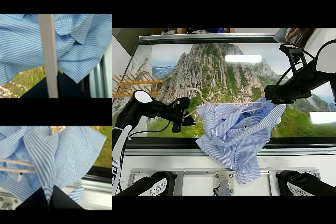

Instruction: Fold the clothes and pants, and hang the long-sleeved shirts on hangers.

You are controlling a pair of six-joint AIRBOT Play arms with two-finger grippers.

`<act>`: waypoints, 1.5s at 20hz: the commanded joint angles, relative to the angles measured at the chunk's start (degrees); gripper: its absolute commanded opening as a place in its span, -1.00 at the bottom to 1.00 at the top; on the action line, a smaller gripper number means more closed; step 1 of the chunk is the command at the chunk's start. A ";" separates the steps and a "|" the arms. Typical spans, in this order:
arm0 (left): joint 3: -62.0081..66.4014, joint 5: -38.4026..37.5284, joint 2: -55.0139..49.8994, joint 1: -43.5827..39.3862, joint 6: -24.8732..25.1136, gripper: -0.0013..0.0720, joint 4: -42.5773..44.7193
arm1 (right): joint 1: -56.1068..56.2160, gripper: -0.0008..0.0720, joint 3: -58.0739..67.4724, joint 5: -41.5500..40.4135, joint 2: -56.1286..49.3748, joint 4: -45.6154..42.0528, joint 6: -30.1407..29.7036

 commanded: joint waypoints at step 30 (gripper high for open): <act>-1.33 4.48 -5.53 -8.09 3.15 -0.91 -5.60 | 16.48 -0.91 2.12 -30.14 -9.90 18.73 5.22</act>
